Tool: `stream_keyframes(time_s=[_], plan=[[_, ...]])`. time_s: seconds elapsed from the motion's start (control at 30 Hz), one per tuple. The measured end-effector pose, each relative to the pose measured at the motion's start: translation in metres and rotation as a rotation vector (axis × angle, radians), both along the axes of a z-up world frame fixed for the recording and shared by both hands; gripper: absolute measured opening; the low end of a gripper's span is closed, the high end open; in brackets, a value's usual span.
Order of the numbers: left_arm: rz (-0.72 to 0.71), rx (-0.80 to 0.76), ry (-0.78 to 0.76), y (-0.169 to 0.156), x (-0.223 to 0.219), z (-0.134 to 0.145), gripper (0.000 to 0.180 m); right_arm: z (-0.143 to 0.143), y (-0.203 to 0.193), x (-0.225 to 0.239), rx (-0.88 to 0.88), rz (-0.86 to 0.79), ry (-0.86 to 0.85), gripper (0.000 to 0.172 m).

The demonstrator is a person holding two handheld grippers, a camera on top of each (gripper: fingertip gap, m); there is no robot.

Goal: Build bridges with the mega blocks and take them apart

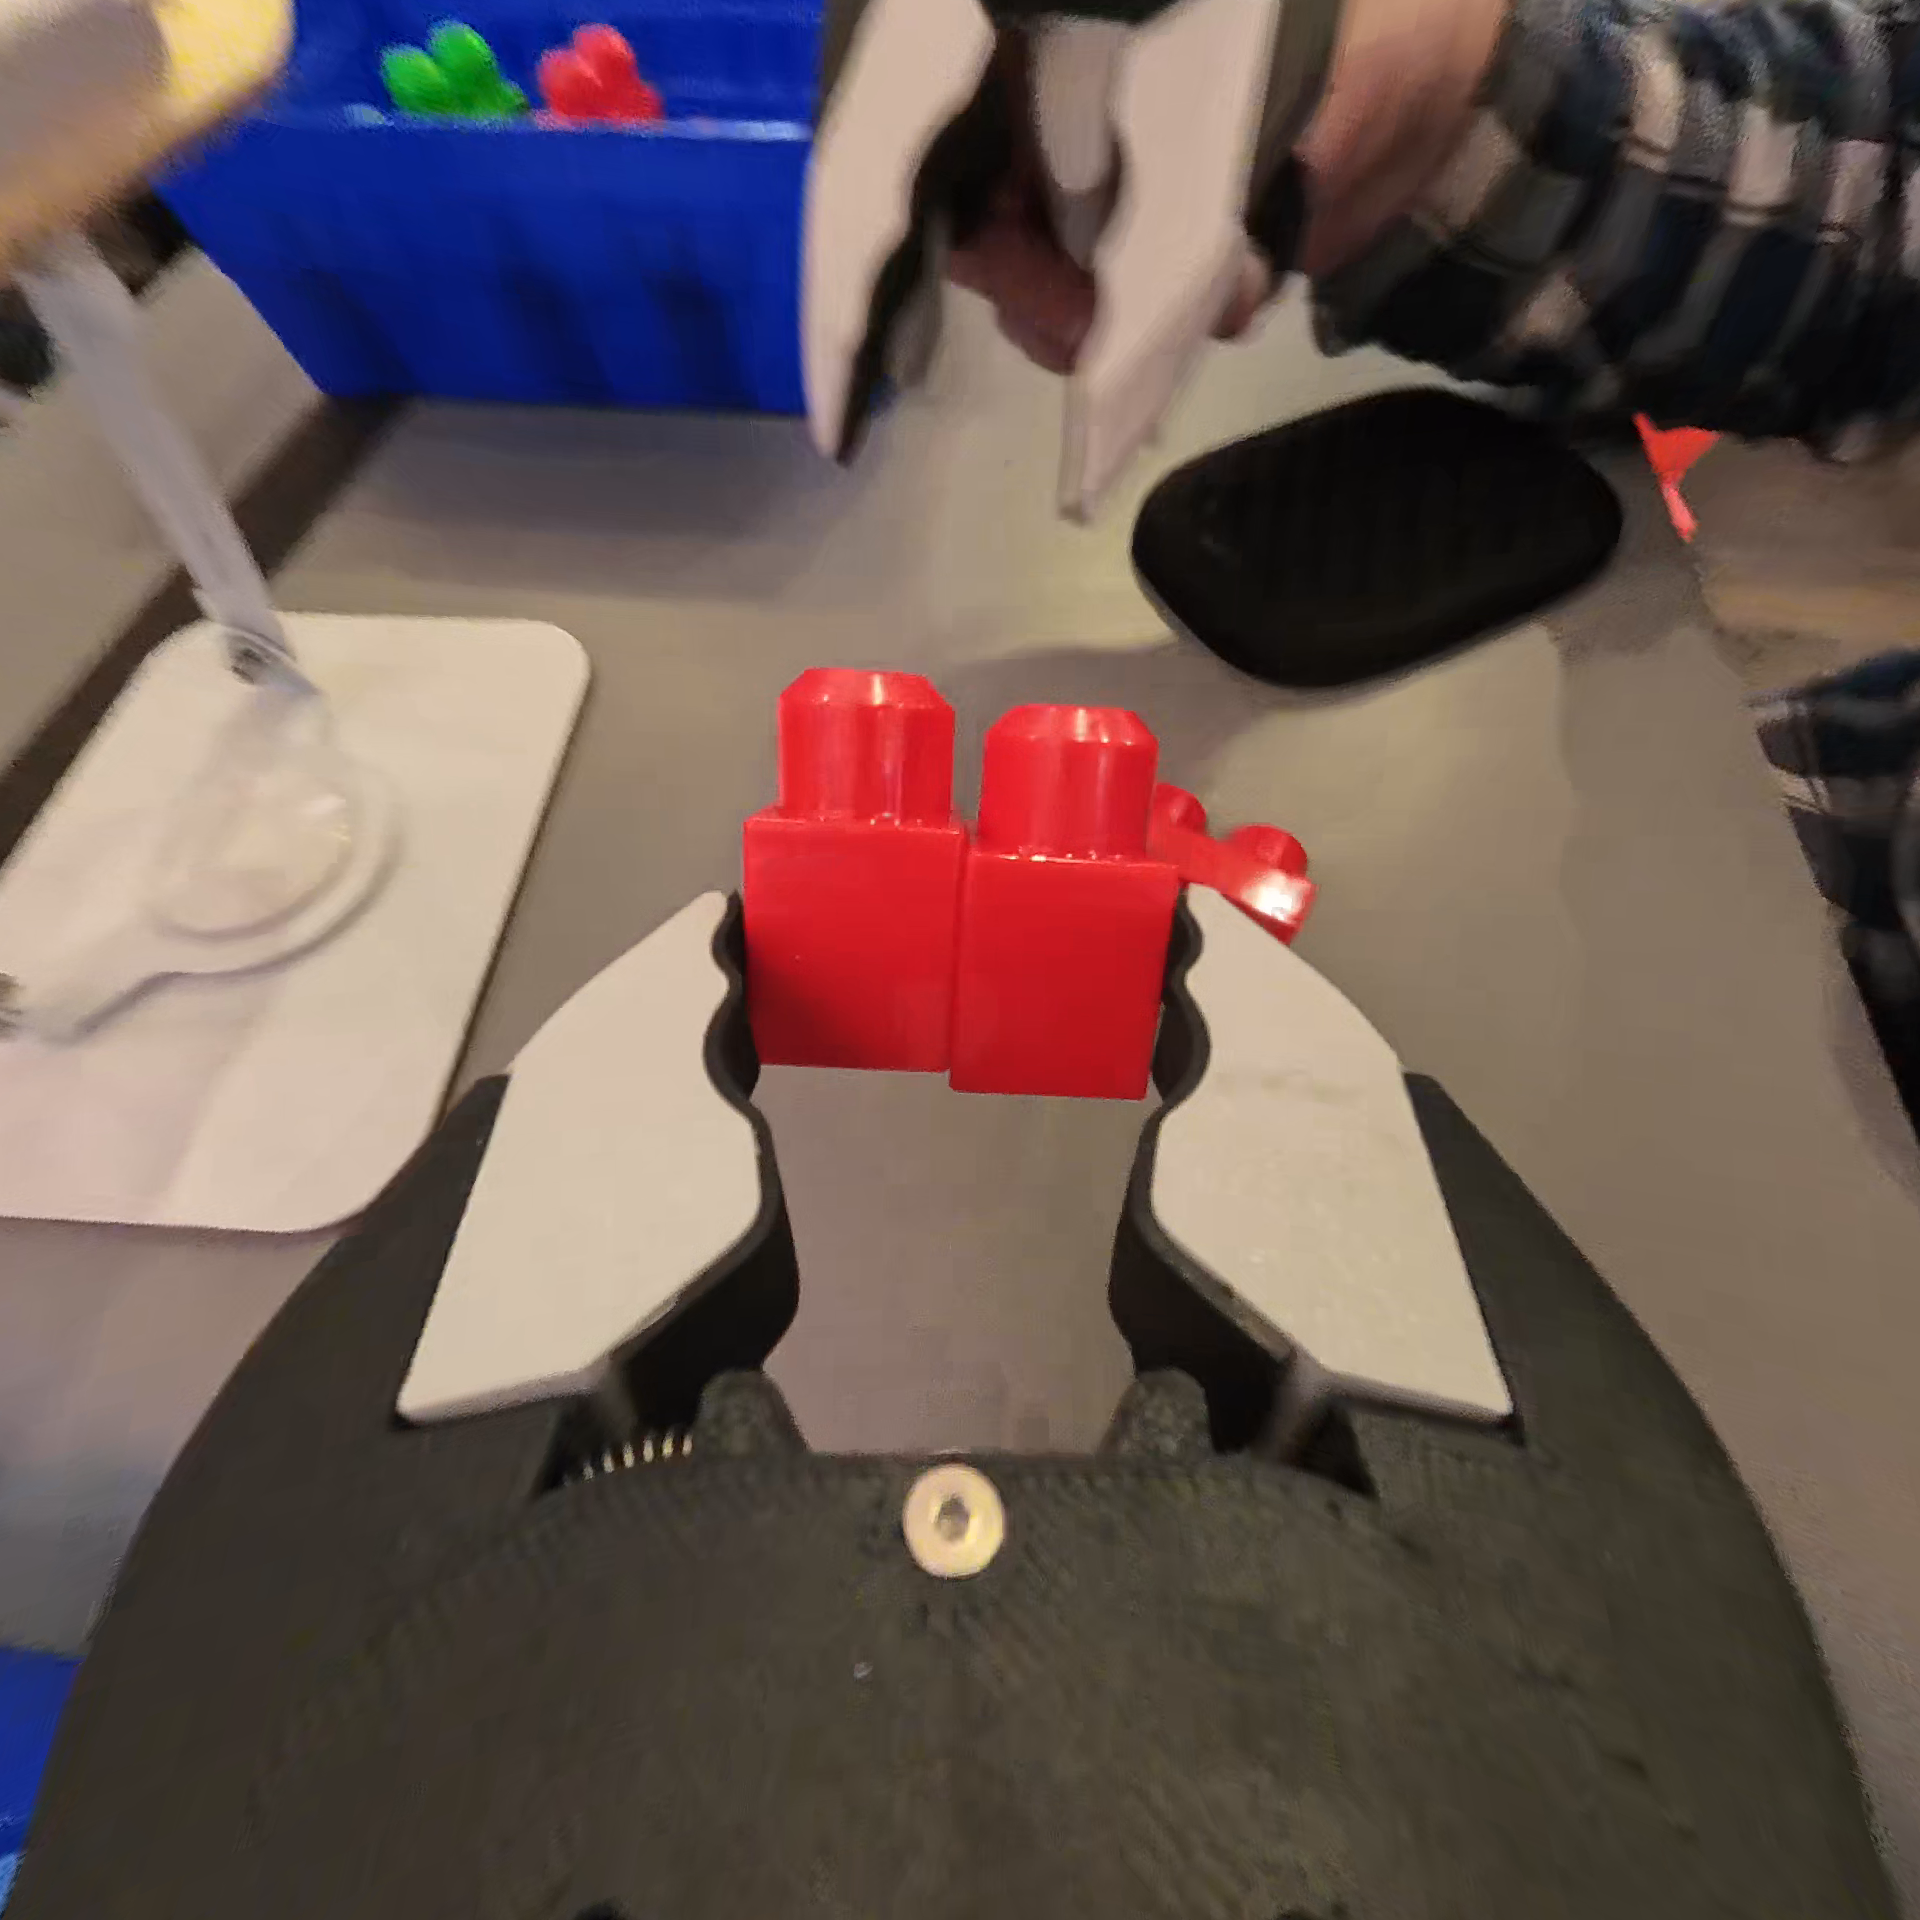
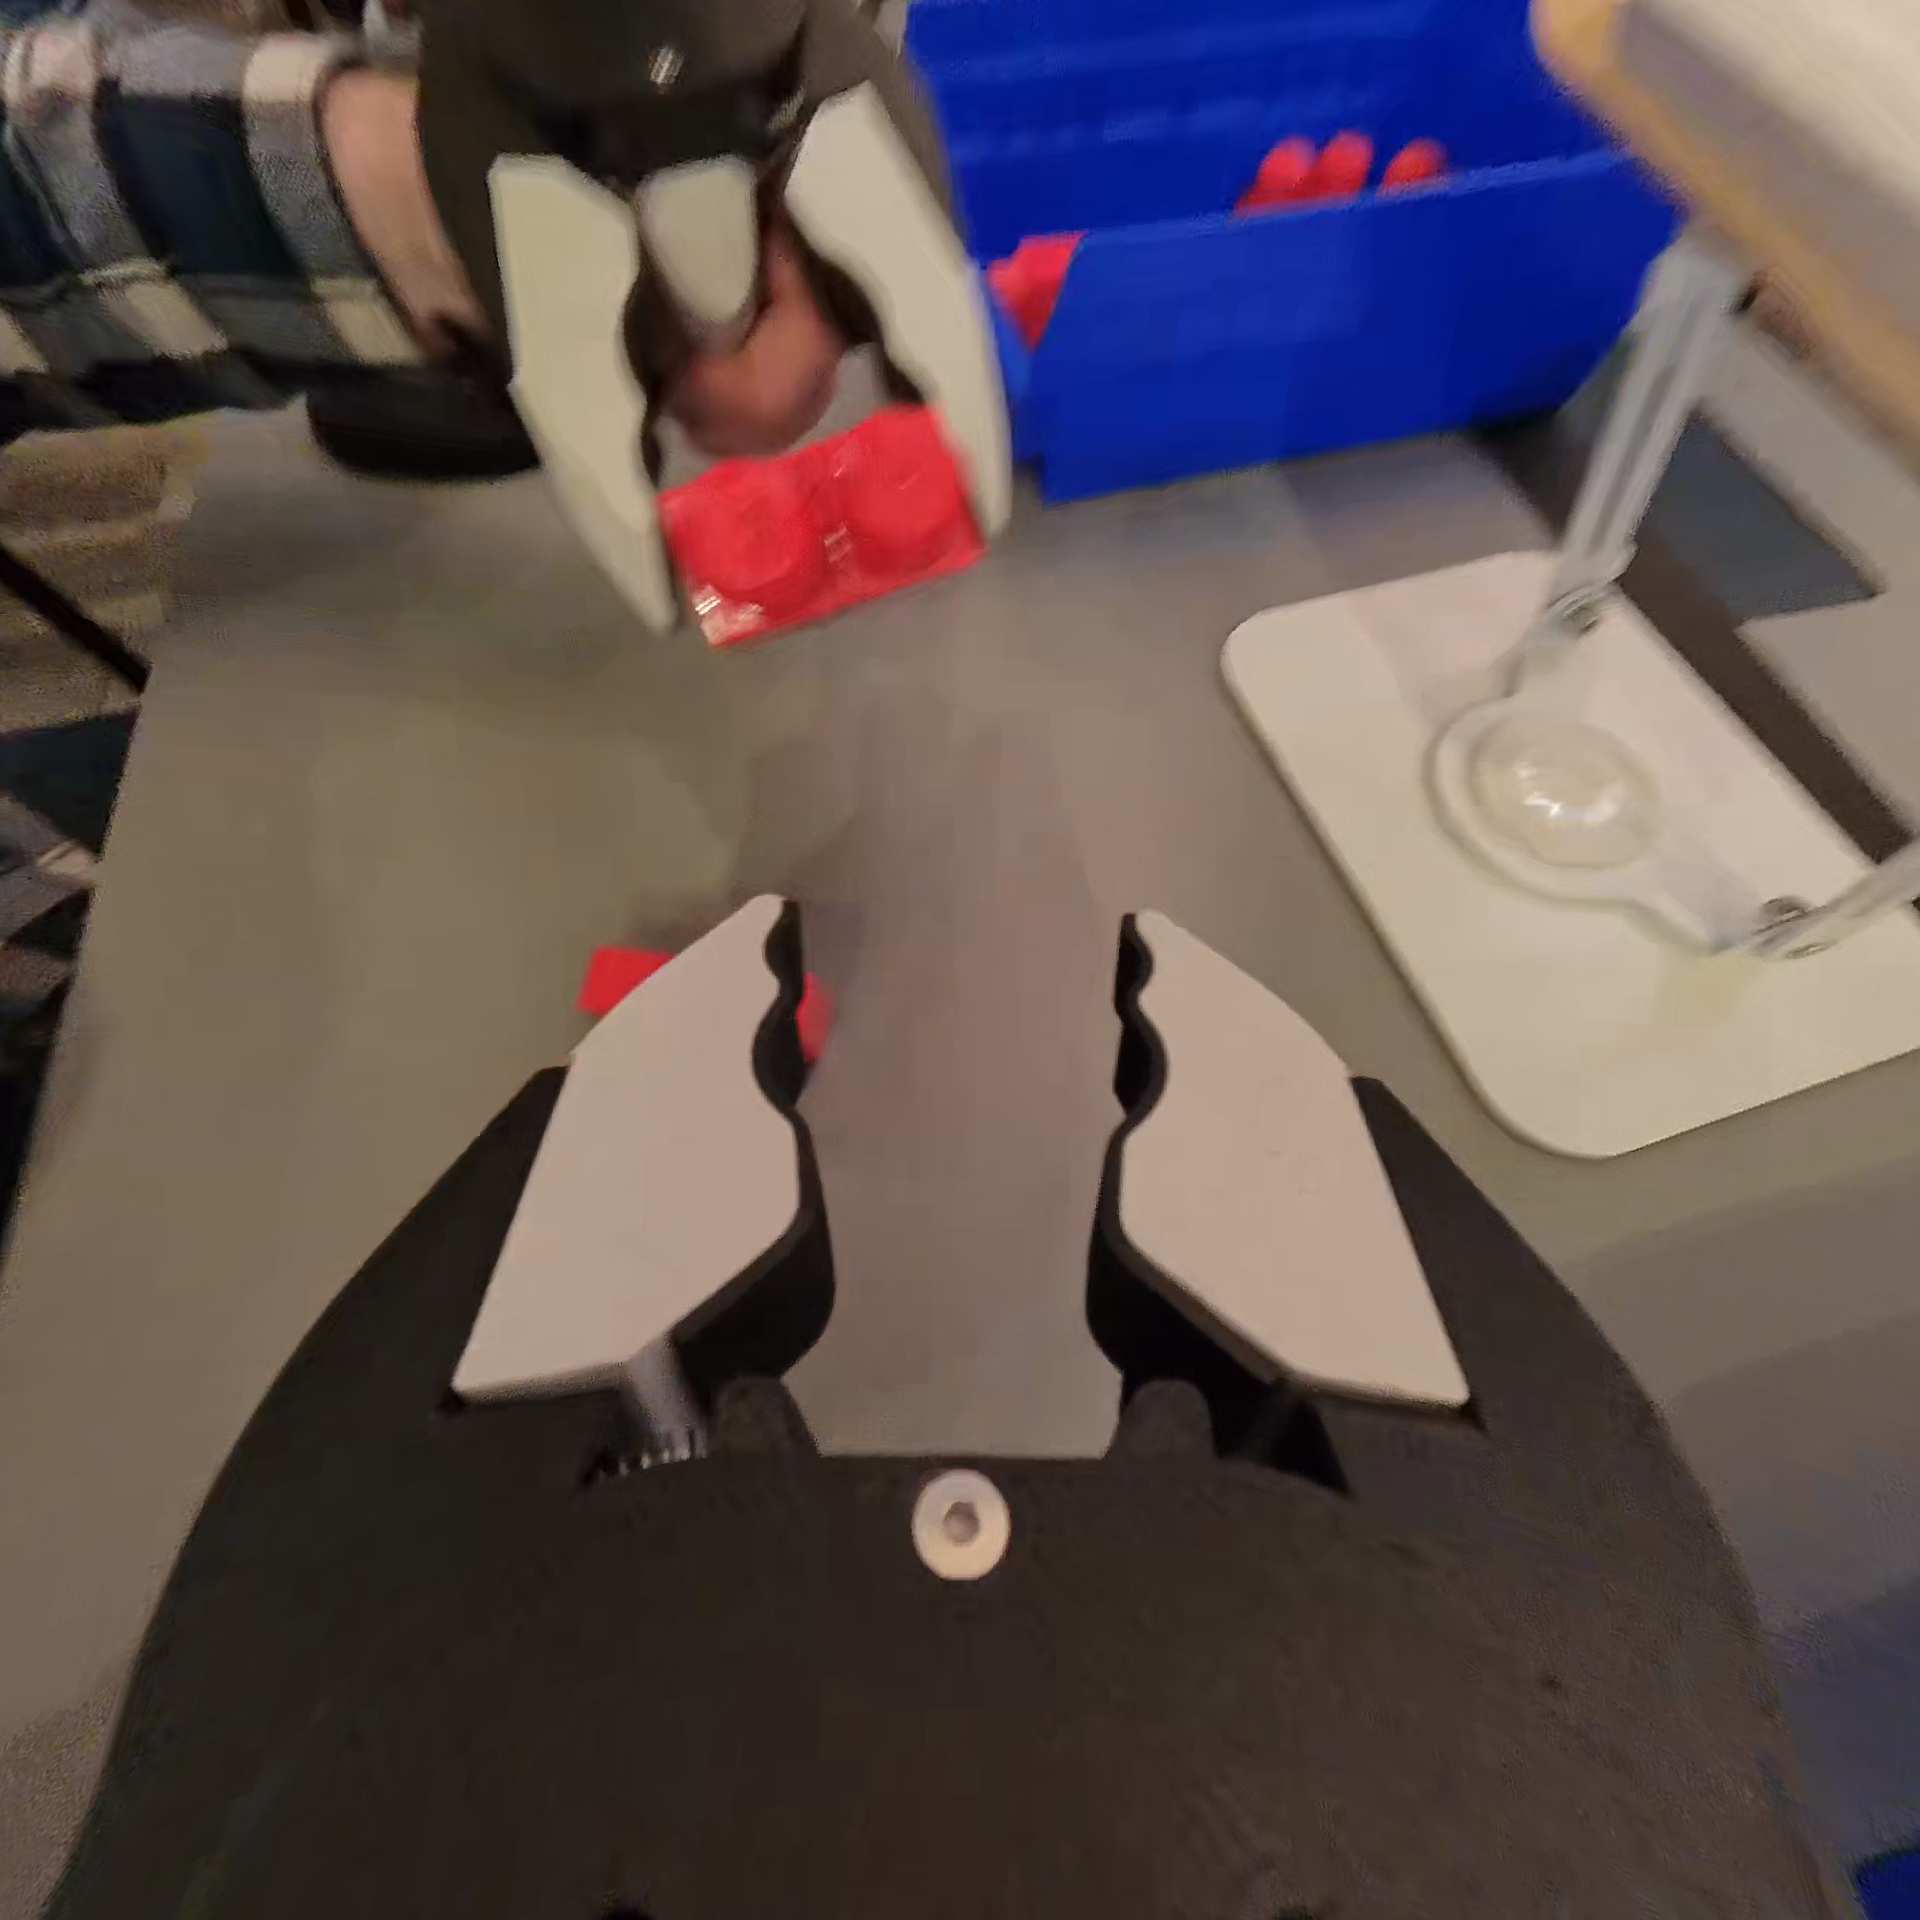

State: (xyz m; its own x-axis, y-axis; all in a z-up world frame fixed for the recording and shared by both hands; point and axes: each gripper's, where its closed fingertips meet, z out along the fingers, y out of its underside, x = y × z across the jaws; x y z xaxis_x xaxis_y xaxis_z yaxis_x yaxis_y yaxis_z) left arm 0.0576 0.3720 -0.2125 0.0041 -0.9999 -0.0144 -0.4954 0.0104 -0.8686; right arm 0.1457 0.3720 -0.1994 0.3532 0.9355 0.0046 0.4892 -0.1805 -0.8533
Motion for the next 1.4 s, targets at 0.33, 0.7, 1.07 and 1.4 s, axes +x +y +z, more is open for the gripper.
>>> stream_keyframes(time_s=[0.33, 0.7, 1.07, 1.4], plan=[[0.088, 0.067, -0.176, 0.02, 0.018, 0.019, 0.074, -0.092, -0.081, -0.027, -0.178, -0.15, -0.264, 0.084], [0.124, 0.229, -0.078, 0.021, 0.012, 0.025, 0.074, -0.07, -0.057, -0.028, -0.04, -0.161, -0.29, 0.063], [0.117, 0.481, 0.167, 0.009, 0.026, 0.054, 0.074, 0.055, -0.005, -0.011, 0.539, -0.086, -0.567, 0.063], [0.107, 0.636, 0.277, 0.006, 0.037, 0.063, 0.074, 0.062, -0.005, -0.009, 0.62, -0.057, -0.662, 0.062]])
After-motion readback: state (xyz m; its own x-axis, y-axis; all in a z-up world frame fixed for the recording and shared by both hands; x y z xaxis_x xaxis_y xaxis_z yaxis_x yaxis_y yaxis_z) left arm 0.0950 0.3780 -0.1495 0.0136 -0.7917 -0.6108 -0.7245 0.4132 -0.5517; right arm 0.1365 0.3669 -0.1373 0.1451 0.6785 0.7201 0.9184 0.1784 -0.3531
